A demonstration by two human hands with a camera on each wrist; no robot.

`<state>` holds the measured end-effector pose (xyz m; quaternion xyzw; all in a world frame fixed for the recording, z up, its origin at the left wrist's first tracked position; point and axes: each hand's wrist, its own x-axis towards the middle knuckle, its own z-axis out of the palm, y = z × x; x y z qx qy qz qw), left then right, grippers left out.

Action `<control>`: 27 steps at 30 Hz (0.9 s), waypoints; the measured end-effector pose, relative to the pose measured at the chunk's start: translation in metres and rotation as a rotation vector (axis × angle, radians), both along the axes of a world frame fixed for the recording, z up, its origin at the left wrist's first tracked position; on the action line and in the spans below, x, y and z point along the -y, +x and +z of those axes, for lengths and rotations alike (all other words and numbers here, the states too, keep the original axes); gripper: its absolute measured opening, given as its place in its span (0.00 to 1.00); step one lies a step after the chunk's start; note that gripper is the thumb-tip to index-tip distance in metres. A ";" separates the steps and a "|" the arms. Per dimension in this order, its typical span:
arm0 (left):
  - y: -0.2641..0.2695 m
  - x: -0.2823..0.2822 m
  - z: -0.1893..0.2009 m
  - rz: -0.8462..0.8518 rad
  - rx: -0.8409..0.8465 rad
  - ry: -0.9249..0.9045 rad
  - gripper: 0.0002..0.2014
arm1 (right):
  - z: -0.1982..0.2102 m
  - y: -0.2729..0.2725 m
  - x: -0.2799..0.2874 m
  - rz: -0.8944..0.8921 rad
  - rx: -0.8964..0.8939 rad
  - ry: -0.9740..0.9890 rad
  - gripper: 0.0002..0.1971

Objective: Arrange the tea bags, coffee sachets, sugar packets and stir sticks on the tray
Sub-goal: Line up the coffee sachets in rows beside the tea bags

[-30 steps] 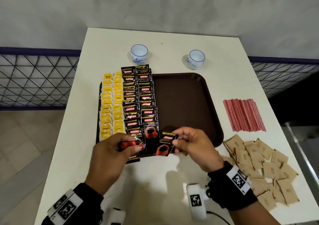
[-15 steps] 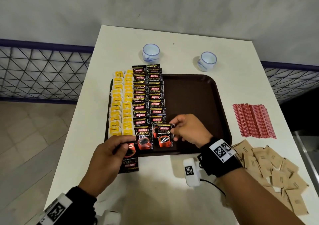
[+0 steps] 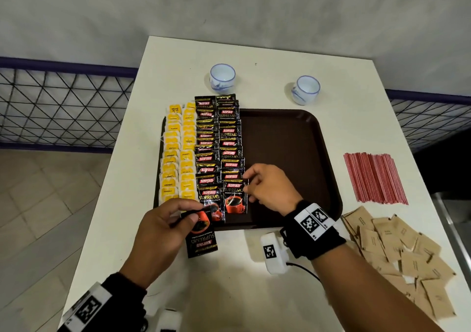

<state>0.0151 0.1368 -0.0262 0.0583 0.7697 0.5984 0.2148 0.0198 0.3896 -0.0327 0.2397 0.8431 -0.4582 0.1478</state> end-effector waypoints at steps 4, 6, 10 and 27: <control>-0.001 -0.004 0.000 -0.006 0.017 -0.024 0.18 | 0.000 0.000 0.001 -0.029 -0.012 -0.006 0.09; -0.001 -0.007 0.000 -0.016 0.031 -0.041 0.17 | -0.001 0.001 0.001 -0.042 -0.020 -0.008 0.09; -0.003 -0.015 0.001 -0.008 0.071 -0.013 0.13 | -0.003 0.001 0.000 -0.072 -0.044 -0.030 0.10; -0.012 -0.049 0.010 -0.029 0.045 0.036 0.14 | 0.023 0.048 0.013 -0.051 -0.096 -0.403 0.06</control>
